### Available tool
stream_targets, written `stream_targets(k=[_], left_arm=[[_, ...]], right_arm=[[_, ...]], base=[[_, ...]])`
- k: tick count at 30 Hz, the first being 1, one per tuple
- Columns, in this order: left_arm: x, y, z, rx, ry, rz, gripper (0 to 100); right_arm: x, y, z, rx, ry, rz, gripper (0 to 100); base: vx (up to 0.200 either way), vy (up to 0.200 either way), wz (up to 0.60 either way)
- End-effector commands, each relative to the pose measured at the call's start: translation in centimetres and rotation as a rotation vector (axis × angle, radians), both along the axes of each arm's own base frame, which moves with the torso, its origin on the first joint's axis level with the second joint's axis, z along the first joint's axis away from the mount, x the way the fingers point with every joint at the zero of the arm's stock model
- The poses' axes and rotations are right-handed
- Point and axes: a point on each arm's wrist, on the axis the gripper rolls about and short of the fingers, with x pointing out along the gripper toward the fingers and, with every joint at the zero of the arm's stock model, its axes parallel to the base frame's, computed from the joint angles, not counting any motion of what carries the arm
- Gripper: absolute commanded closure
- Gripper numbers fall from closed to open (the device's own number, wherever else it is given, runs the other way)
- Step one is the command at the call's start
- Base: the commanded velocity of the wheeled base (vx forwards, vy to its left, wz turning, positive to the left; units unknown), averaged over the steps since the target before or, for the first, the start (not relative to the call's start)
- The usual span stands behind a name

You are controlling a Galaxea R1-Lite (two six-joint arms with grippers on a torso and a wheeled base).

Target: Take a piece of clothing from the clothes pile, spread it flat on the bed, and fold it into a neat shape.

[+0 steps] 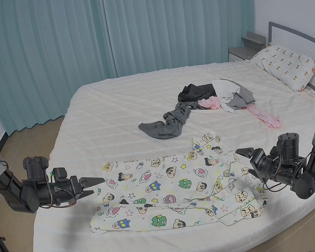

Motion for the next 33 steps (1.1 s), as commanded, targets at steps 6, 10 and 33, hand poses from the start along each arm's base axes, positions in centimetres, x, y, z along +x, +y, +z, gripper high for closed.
stream_targets(k=[6, 10, 33], left_arm=[[0.4, 0.1, -0.8, 0.004, -0.011, 0.012, 0], [0.5, 0.1, -1.1, 0.002, -0.009, 0.015, 0], [0.8, 0.3, -1.9, 0.002, -0.017, 0.021, 0]], right_arm=[[-0.1, 0.2, -0.1, -0.001, 0.004, 0.01, 0], [-0.1, 0.3, -0.1, -0.002, 0.007, 0.012, 0], [-0.3, 0.5, -0.2, -0.003, 0.01, 0.021, 0]], base=[[0.0, 0.0, 0.0], [0.0, 0.0, 0.0], [0.0, 0.0, 0.0]])
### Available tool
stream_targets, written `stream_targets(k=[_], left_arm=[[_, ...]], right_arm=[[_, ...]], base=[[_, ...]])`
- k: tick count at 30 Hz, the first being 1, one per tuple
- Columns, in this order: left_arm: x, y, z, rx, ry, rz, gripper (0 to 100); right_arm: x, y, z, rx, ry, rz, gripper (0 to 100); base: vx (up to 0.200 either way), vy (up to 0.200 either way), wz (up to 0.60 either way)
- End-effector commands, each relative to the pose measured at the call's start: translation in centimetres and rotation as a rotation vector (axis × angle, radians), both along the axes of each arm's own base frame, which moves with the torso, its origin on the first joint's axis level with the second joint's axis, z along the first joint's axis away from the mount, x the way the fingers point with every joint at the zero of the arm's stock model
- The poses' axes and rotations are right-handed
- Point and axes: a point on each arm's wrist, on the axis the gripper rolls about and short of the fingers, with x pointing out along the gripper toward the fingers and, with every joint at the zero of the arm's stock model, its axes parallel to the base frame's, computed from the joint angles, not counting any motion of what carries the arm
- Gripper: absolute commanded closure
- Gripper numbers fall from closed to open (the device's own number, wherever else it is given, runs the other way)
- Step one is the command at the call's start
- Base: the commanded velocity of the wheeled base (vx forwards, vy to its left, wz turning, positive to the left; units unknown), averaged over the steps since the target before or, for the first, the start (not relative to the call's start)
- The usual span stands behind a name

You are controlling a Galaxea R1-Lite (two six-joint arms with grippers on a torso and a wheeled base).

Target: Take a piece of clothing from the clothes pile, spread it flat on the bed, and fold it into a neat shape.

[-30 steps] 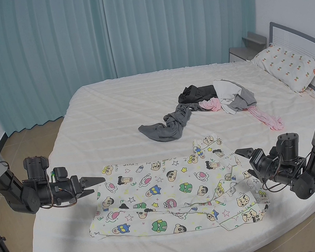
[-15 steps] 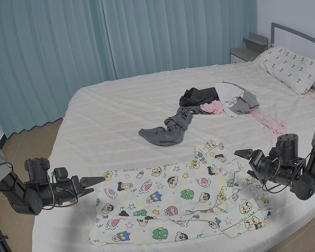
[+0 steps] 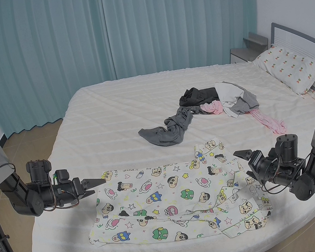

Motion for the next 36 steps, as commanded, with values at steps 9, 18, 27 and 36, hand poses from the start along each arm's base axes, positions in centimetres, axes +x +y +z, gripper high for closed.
stream_targets(k=[9, 18, 27, 36], left_arm=[[0.0, 0.1, -0.3, 0.0, 0.008, 0.005, 0], [0.0, 0.2, -0.5, 0.005, 0.002, 0.012, 0], [2.0, 0.1, -2.5, 0.13, -0.056, 0.152, 0], [8.0, -0.8, -7.6, 0.28, -0.126, 0.303, 0]], right_arm=[[0.0, 0.0, -0.3, -0.004, 0.01, 0.001, 0], [0.0, 0.0, -0.4, -0.004, 0.011, 0.001, 0], [0.1, 0.0, -0.3, -0.003, 0.005, 0.001, 0], [0.2, 0.1, -0.4, -0.003, 0.01, 0.003, 0]], base=[[0.0, 0.0, 0.0], [0.133, 0.0, 0.0], [0.0, 0.0, 0.0], [0.0, 0.0, 0.0]])
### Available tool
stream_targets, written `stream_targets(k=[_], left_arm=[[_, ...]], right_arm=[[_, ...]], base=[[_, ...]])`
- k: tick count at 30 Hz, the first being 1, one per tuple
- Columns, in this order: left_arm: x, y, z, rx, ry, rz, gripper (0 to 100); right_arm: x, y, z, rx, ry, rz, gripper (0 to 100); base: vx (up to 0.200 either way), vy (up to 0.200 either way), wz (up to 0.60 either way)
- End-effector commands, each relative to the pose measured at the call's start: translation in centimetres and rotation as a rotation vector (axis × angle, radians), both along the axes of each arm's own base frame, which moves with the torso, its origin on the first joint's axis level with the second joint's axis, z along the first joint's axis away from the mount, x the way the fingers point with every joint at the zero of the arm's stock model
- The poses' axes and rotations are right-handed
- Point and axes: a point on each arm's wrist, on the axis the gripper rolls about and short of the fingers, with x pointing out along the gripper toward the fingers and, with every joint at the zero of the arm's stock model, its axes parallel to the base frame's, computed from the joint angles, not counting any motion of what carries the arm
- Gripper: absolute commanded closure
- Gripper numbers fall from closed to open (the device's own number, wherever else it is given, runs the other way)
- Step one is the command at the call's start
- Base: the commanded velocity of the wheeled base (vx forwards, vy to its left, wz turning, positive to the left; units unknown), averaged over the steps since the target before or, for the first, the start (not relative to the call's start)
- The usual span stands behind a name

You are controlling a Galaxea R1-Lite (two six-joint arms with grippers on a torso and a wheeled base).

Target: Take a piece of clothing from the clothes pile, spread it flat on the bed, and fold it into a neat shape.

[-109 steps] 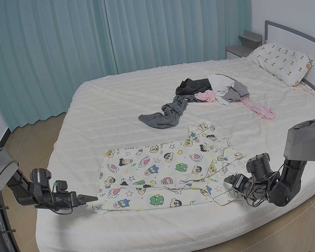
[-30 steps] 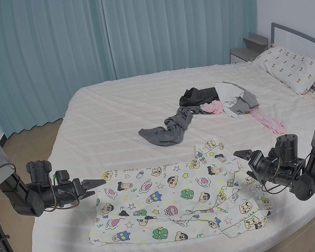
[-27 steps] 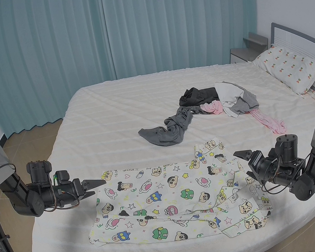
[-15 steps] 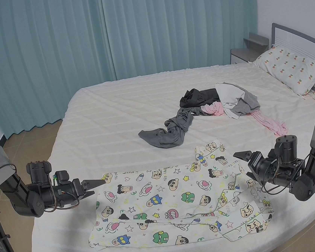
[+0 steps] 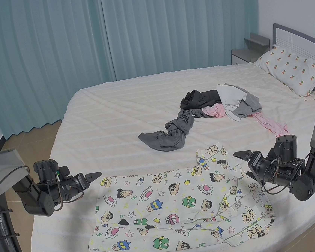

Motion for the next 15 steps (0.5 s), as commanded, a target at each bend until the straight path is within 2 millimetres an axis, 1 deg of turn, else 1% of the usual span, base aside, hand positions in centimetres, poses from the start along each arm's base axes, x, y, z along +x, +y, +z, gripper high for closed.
stream_targets(k=[1, 3, 7, 15], left_arm=[[3.8, -1.3, -4.6, 0.06, 0.046, 0.005, 0], [4.9, -2.0, -4.8, 0.085, 0.074, -0.029, 0], [5.8, -2.1, -5.5, 0.123, 0.077, -0.054, 0], [6.5, -2.2, -5.4, 0.138, 0.123, -0.108, 0]], right_arm=[[0.1, 0.0, -0.2, -0.001, 0.007, 0.002, 0], [0.2, 0.1, -0.6, -0.005, 0.015, 0.001, 0], [0.1, 0.3, -0.8, -0.007, 0.021, 0.009, 0], [0.2, 0.5, -1.1, -0.012, 0.028, 0.015, 0]], base=[[0.0, 0.0, 0.0], [0.0, 0.0, 0.0], [0.0, 0.0, 0.0], [0.0, 0.0, 0.0]])
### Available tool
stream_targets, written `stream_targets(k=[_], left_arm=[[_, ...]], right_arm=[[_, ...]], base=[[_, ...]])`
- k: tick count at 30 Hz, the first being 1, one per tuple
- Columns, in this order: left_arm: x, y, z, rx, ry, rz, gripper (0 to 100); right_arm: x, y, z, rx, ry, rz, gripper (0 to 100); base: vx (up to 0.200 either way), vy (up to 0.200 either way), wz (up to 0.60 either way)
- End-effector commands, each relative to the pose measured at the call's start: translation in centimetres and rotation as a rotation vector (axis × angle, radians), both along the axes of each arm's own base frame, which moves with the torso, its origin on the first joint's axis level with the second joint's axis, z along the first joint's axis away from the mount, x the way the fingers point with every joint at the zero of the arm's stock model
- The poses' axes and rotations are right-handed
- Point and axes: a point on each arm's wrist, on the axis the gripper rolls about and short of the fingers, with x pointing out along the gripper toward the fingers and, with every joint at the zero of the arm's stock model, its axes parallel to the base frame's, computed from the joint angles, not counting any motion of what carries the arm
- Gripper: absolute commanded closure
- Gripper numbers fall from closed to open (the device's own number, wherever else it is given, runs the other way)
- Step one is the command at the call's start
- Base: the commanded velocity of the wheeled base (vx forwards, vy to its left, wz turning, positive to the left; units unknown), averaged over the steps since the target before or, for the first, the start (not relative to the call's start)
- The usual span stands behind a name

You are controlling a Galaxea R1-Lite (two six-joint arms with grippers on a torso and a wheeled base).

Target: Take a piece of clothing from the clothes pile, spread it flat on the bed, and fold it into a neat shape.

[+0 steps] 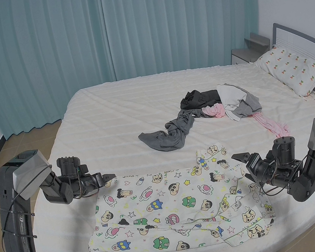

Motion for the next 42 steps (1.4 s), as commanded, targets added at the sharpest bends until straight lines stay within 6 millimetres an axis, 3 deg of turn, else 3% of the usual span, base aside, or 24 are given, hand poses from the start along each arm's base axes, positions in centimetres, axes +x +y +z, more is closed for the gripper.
stream_targets(k=[1, 16, 17, 23, 31, 32, 37, 42], left_arm=[[0.7, -0.2, -0.6, 0.012, 0.006, -0.034, 0], [1.2, -1.3, -0.4, 0.034, 0.055, -0.098, 0], [1.3, -1.5, -0.2, 0.029, 0.069, -0.107, 100], [1.6, -1.2, -0.4, 0.021, 0.066, -0.097, 100], [1.7, -0.7, -0.3, -0.036, 0.071, -0.021, 100], [1.8, -0.7, -0.1, -0.072, 0.049, 0.014, 100], [1.0, -0.4, 0.2, -0.11, -0.019, 0.085, 100], [0.6, -0.3, 0.0, -0.109, -0.038, 0.1, 100]], right_arm=[[0.1, 0.2, -0.5, -0.007, 0.01, 0.005, 0], [-0.1, 0.6, -0.4, -0.006, 0.007, 0.019, 0], [0.0, 0.6, -0.3, -0.007, 0.005, 0.02, 0], [0.2, 0.9, 0.2, -0.026, -0.019, 0.039, 0], [3.6, 0.3, 1.0, -0.167, -0.039, 0.066, 0], [4.9, -0.4, 0.9, -0.225, -0.024, 0.084, 0], [8.8, -2.3, -0.1, -0.296, -0.014, 0.114, 0], [10.5, -2.8, -2.9, -0.326, 0.054, 0.15, 0]], base=[[0.0, 0.0, 0.0], [0.0, 0.0, 0.0], [0.0, 0.0, 0.0], [0.0, 0.0, 0.0], [0.0, 0.0, 0.0], [0.0, 0.0, 0.0], [0.0, 0.0, 0.0], [0.0, 0.0, 0.0]])
